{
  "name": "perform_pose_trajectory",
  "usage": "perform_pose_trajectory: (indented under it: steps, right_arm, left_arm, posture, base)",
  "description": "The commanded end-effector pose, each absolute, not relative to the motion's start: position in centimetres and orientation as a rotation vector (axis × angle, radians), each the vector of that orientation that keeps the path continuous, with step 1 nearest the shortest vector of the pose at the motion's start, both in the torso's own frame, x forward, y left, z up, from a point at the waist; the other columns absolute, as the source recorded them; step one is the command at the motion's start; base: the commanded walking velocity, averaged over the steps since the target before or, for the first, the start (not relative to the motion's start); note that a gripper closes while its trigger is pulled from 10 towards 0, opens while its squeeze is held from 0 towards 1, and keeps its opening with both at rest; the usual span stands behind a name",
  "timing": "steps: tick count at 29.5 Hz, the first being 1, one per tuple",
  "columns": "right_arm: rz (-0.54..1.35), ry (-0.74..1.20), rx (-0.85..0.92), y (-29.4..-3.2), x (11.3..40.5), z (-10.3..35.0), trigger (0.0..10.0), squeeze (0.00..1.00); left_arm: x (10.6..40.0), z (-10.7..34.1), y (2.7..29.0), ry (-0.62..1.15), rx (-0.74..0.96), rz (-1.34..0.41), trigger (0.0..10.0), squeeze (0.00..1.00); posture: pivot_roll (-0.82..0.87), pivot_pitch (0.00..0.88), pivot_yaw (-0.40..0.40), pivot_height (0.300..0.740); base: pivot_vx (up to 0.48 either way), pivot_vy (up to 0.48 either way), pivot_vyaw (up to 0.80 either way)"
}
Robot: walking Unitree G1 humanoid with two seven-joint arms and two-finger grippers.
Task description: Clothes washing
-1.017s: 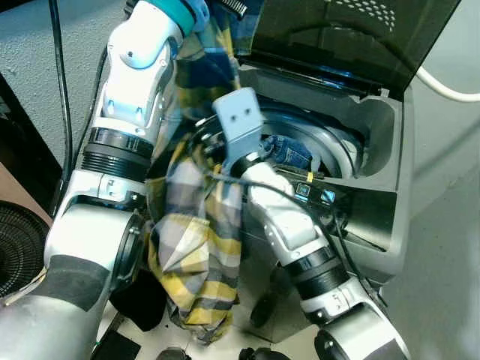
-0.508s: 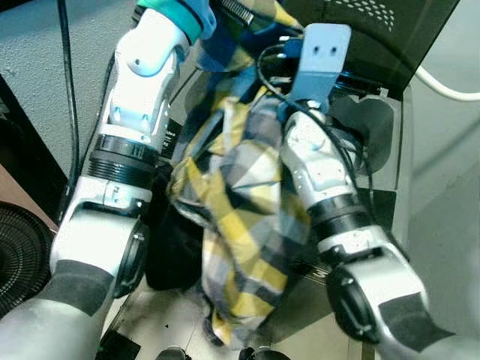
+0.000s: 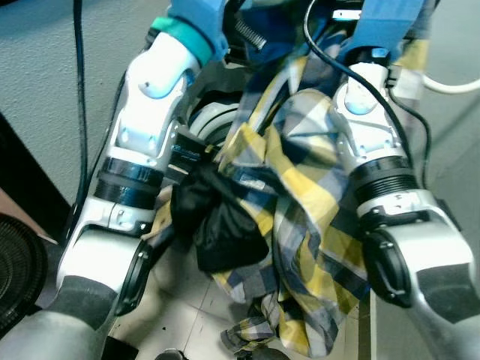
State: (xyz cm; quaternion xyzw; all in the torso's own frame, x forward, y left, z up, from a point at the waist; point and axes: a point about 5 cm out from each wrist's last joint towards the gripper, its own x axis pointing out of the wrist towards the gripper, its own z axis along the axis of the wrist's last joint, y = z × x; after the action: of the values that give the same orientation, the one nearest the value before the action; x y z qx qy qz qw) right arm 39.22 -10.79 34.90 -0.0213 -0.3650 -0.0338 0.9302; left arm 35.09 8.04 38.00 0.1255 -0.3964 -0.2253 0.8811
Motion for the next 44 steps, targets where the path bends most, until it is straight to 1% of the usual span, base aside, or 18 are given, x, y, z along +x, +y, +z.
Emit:
perform_pose_trajectory:
  steps: [1, 2, 3, 4, 6, 11, 12, 17, 21, 26, 29, 31, 33, 36, 37, 38, 39, 44]
  right_arm:
    - [0.274, -0.729, 0.030, -6.6, 38.2, 34.1, 10.0, 0.00]
    - [0.432, -0.718, 0.073, -4.8, 37.4, 33.6, 10.0, 0.00]
    - [0.522, -0.696, 0.101, -3.3, 36.8, 33.0, 10.0, 0.00]
    - [0.554, -0.684, 0.114, -2.6, 36.5, 32.7, 10.0, 0.00]
    - [0.564, -0.653, 0.143, -1.8, 36.4, 32.2, 10.0, 0.00]
    - [0.501, -0.594, 0.006, -0.8, 37.2, 30.6, 10.0, 0.00]
    - [0.509, -0.580, 0.007, -0.6, 37.2, 30.3, 10.0, 0.00]
    - [0.545, -0.543, 0.026, -0.6, 37.3, 29.8, 10.0, 0.00]
    - [0.540, -0.526, 0.038, -1.1, 37.3, 29.9, 10.0, 0.00]
    - [0.516, -0.518, 0.020, -1.6, 37.5, 29.3, 10.0, 0.00]
    - [0.518, -0.505, 0.018, -1.7, 37.6, 28.8, 10.0, 0.00]
    - [0.518, -0.505, 0.018, -1.7, 37.6, 28.8, 10.0, 0.00]
    - [0.522, -0.488, 0.017, -1.8, 37.5, 28.4, 10.0, 0.00]
    - [0.521, -0.481, 0.010, -1.8, 37.6, 28.3, 10.0, 0.00]
    - [0.516, -0.477, 0.002, -1.8, 37.6, 28.2, 7.0, 0.00]
    - [0.516, -0.477, 0.002, -1.8, 37.6, 28.2, 7.0, 0.00]
    - [0.513, -0.474, -0.001, -1.9, 37.7, 28.1, 0.0, 0.00]
    - [0.505, -0.470, -0.002, -2.0, 37.7, 28.0, 0.0, 0.00]
  left_arm:
    - [35.0, 37.8, 7.9, -0.810, 0.262, -0.467, 10.0, 0.00]
    - [35.1, 37.5, 7.9, -0.799, 0.263, -0.461, 10.0, 0.00]
    - [35.4, 37.1, 8.0, -0.768, 0.266, -0.441, 10.0, 0.00]
    - [35.5, 36.8, 8.1, -0.747, 0.269, -0.426, 10.0, 0.00]
    - [36.4, 35.7, 8.4, -0.649, 0.279, -0.368, 10.0, 0.00]
    - [37.0, 34.0, 9.0, -0.526, 0.159, -0.345, 10.0, 0.00]
    - [37.1, 33.6, 9.3, -0.499, 0.162, -0.327, 10.0, 0.00]
    - [37.1, 33.0, 9.6, -0.458, 0.160, -0.323, 10.0, 0.00]
    - [36.0, 32.7, 9.1, -0.432, 0.036, -0.435, 10.0, 0.00]
    - [34.9, 31.7, 10.1, -0.456, 0.239, -0.379, 10.0, 0.00]
    - [34.8, 32.1, 10.9, -0.479, 0.247, -0.325, 10.0, 0.00]
    - [34.8, 32.1, 10.9, -0.479, 0.247, -0.325, 10.0, 0.00]
    - [34.6, 33.0, 11.7, -0.531, 0.279, -0.264, 10.0, 0.00]
    - [34.2, 33.6, 11.9, -0.564, 0.284, -0.260, 10.0, 0.00]
    - [34.0, 33.7, 11.8, -0.569, 0.294, -0.266, 10.0, 0.00]
    - [34.0, 33.7, 11.8, -0.569, 0.294, -0.266, 10.0, 0.00]
    - [34.0, 33.7, 11.8, -0.567, 0.304, -0.262, 10.0, 0.00]
    - [33.9, 33.5, 11.7, -0.565, 0.303, -0.264, 10.0, 0.00]
  posture:
    - [0.06, 0.015, -0.002, 0.728]
    - [0.06, 0.015, -0.002, 0.728]
    - [0.06, 0.017, 0.001, 0.728]
    - [0.06, 0.017, 0.001, 0.728]
    - [0.06, 0.016, 0.004, 0.728]
    - [0.06, 0.016, 0.002, 0.728]
    - [0.06, 0.016, 0.000, 0.728]
    - [0.07, 0.016, -0.002, 0.728]
    - [0.07, 0.016, 0.001, 0.728]
    - [0.07, 0.018, 0.001, 0.728]
    - [0.08, 0.018, -0.001, 0.728]
    - [0.08, 0.018, -0.001, 0.728]
    - [0.08, 0.013, -0.002, 0.728]
    - [0.08, 0.012, -0.002, 0.728]
    - [0.08, 0.008, -0.001, 0.728]
    - [0.08, 0.008, -0.001, 0.728]
    - [0.08, 0.008, -0.002, 0.728]
    - [0.08, 0.006, -0.002, 0.728]
  base:
    - [0.000, 0.000, 0.00]
    - [0.000, 0.000, 0.00]
    - [0.000, 0.000, 0.00]
    - [0.000, 0.000, 0.00]
    - [0.000, 0.000, 0.00]
    - [0.000, 0.000, 0.00]
    - [0.000, 0.000, 0.00]
    - [0.000, 0.000, 0.00]
    - [0.000, 0.000, 0.00]
    - [0.000, 0.000, 0.00]
    - [0.000, 0.000, 0.00]
    - [0.000, 0.000, 0.00]
    - [0.000, 0.000, 0.00]
    - [0.000, 0.000, 0.00]
    - [0.000, 0.000, 0.00]
    - [0.000, 0.000, 0.00]
    - [0.000, 0.000, 0.00]
    - [0.000, 0.000, 0.00]
